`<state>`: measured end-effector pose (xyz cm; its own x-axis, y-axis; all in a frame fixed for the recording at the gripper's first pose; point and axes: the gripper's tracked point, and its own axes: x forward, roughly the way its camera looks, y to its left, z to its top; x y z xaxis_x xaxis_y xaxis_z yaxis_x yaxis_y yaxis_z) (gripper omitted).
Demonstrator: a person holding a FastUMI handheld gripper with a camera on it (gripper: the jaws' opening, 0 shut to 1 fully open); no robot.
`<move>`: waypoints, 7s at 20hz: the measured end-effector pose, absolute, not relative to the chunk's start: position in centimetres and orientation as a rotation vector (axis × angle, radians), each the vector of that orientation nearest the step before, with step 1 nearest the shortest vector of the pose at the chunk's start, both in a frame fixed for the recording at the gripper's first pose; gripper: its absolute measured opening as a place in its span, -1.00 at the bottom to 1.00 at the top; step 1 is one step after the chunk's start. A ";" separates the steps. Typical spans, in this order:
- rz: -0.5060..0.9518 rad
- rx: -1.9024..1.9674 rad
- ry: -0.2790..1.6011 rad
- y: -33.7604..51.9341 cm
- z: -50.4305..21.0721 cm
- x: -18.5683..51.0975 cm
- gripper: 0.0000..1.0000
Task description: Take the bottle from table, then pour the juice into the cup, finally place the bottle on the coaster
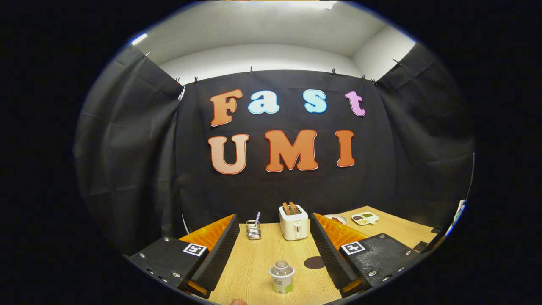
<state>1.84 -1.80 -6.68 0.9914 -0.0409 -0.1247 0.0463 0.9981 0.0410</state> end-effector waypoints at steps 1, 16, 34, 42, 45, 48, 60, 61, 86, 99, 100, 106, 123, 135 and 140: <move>-0.049 0.048 0.134 -2.0 -7.4 2.0 0.98; -0.109 0.007 0.383 -3.9 -23.5 2.4 0.99; -0.091 -0.076 0.545 -3.0 -33.3 3.3 1.00; -0.086 -0.069 0.539 -3.0 -34.5 4.1 0.26; -0.090 -0.075 0.549 -3.3 -34.4 4.1 0.12; -0.096 -0.030 0.536 -3.7 -33.3 4.2 0.12; -0.099 0.315 0.456 -5.3 -28.2 5.5 0.11; -0.104 0.351 0.453 -5.6 -27.9 5.5 0.11; -0.168 1.319 0.276 -10.6 -26.0 10.0 0.11; -0.204 1.491 0.269 -11.4 -26.8 10.9 0.11; -0.207 1.502 0.271 -11.5 -26.9 10.9 0.10; -0.232 1.570 0.271 -11.9 -27.5 11.3 0.11; -0.274 1.723 0.259 -13.0 -27.5 11.3 0.11; -0.272 1.786 0.226 -13.8 -25.9 11.6 0.10; -0.271 1.808 0.232 -13.6 -26.0 12.0 0.11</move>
<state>11.98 -13.64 -26.01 0.9525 0.0147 -0.3041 0.2980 -0.2483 0.9217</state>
